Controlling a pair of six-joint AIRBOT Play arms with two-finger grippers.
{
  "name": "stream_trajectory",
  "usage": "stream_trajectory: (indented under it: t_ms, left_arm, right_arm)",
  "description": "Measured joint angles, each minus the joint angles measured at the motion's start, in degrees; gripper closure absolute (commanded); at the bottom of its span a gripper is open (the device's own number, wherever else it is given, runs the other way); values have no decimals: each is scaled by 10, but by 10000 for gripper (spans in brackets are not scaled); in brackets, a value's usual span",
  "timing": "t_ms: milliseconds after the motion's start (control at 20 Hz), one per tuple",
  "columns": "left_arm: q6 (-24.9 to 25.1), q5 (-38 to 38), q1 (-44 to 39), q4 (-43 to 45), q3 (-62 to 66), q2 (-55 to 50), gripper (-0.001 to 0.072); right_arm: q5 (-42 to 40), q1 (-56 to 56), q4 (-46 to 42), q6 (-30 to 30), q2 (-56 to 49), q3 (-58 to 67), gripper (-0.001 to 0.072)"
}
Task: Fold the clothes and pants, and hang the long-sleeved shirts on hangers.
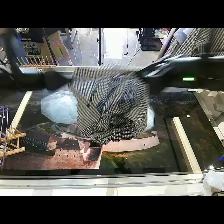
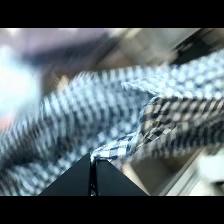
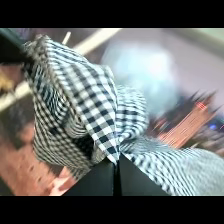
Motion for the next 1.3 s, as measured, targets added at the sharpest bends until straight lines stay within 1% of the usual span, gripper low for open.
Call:
stream_trajectory:
  t_ms: [100,150,200,250,300,350,400,500,600,700,800,900,950,1050,1150,1250,1300]
  left_arm:
    - [10,39,3,5,-87,16,692]
    - [11,64,6,11,-126,16,692]
    - [12,93,9,15,-155,11,692]
    - [11,115,12,15,-174,2,692]
    - [11,134,14,15,-189,-13,692]
    - [11,147,15,13,-197,-29,691]
    - [12,159,16,5,-202,-45,692]
    - [18,174,17,-9,-205,-74,692]
    - [23,184,18,-19,-203,-92,691]
    - [25,191,18,-25,-201,-100,690]
    - [26,195,18,-29,-201,-104,690]
    - [28,195,18,-35,-200,-106,690]
    - [28,195,18,-35,-200,-107,690]
    - [28,194,18,-39,-200,-107,690]
    - [28,192,18,-39,-200,-108,690]
    - [28,192,18,-42,-200,-108,690]
    - [28,190,18,-42,-200,-108,690]
  right_arm:
    - [-40,0,37,-7,-89,-2,687]
    - [-82,-2,58,5,-140,-3,620]
    - [-128,-4,78,28,-186,-3,368]
    - [-180,-9,104,57,-230,-3,199]
    - [-218,-16,132,78,-263,0,196]
    - [-238,-27,158,95,-288,5,196]
    - [-238,-40,175,99,-302,8,197]
    - [-184,-72,188,87,-306,12,222]
    - [-88,-94,176,70,-287,-1,222]
    - [-17,-99,156,58,-245,-57,270]
    - [2,-81,145,53,-188,-160,270]
    - [-28,-49,138,54,-136,-274,282]
    - [-57,-32,135,58,-117,-323,312]
    - [-144,-5,131,75,-94,-398,312]
    - [-234,8,116,103,-94,-432,312]
    - [-306,15,102,125,-109,-436,319]
    - [-335,18,96,130,-122,-428,345]
